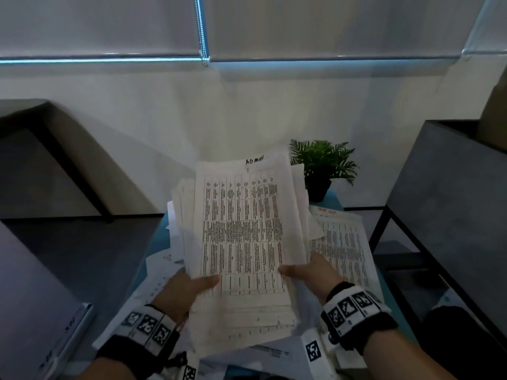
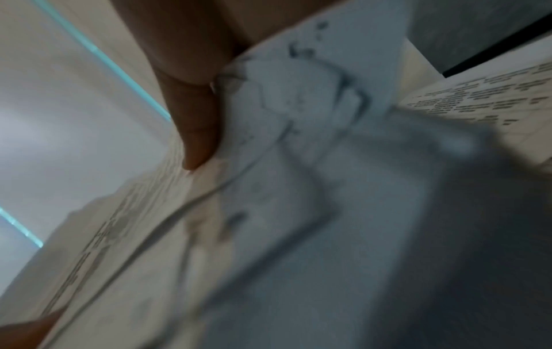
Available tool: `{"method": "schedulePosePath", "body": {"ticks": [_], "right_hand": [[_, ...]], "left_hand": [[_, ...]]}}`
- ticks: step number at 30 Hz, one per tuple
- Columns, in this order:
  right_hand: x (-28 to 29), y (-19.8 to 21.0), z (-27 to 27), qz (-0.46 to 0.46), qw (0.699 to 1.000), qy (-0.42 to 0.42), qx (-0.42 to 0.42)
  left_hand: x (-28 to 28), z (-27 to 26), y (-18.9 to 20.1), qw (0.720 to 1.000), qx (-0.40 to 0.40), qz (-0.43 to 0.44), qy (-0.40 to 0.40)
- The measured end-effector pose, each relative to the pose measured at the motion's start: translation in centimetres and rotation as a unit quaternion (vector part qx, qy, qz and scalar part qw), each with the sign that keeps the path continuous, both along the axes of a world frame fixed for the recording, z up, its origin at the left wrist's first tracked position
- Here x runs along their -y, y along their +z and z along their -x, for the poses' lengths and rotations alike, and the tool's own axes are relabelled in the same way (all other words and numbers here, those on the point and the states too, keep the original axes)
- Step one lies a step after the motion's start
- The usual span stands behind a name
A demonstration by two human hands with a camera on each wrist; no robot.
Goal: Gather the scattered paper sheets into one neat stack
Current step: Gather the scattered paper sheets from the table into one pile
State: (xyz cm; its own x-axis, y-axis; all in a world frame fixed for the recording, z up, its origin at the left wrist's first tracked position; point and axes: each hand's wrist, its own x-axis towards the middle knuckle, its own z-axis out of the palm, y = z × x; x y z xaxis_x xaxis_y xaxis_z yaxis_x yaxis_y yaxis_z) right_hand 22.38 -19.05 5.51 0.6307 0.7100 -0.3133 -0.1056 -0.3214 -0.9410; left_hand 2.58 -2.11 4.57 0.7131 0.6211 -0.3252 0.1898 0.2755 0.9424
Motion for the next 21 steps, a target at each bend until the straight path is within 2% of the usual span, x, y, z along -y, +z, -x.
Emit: {"method": "schedulePosePath", "body": {"ticks": [4,6,9,11,13,17,19,21], "right_hand": [[-0.3,-1.9,-0.8,0.025,0.998,0.015,0.054],[0.1,-3.1,-2.4,0.053,0.996,-0.014,0.067],[0.9,-4.0,-5.9,0.134,0.982,-0.112,0.07],[2.0,-4.8,-8.6,0.205,0.953,-0.194,0.106],[3.1,-6.0,-10.8,0.256,0.93,-0.242,0.11],[4.2,-8.2,-12.3,0.27,0.923,-0.262,0.077],[4.3,-7.7,-11.8,0.279,0.916,-0.268,0.104],[4.3,-7.4,-11.8,0.265,0.922,-0.259,0.114]], "left_hand": [[0.6,-1.2,-1.3,0.994,-0.02,-0.045,0.099],[0.3,-1.3,-2.3,0.99,-0.021,-0.04,0.131],[-0.7,-1.2,-3.2,0.985,-0.025,-0.011,0.17],[-1.2,-1.1,-3.8,0.982,-0.022,0.004,0.189],[-1.7,-1.1,-4.2,0.979,-0.017,0.012,0.204],[-2.1,-0.9,-5.1,0.977,-0.023,0.019,0.211],[-2.2,-1.0,-5.5,0.977,-0.021,0.013,0.211],[-2.1,-1.1,-5.7,0.977,-0.018,0.007,0.214]]}}
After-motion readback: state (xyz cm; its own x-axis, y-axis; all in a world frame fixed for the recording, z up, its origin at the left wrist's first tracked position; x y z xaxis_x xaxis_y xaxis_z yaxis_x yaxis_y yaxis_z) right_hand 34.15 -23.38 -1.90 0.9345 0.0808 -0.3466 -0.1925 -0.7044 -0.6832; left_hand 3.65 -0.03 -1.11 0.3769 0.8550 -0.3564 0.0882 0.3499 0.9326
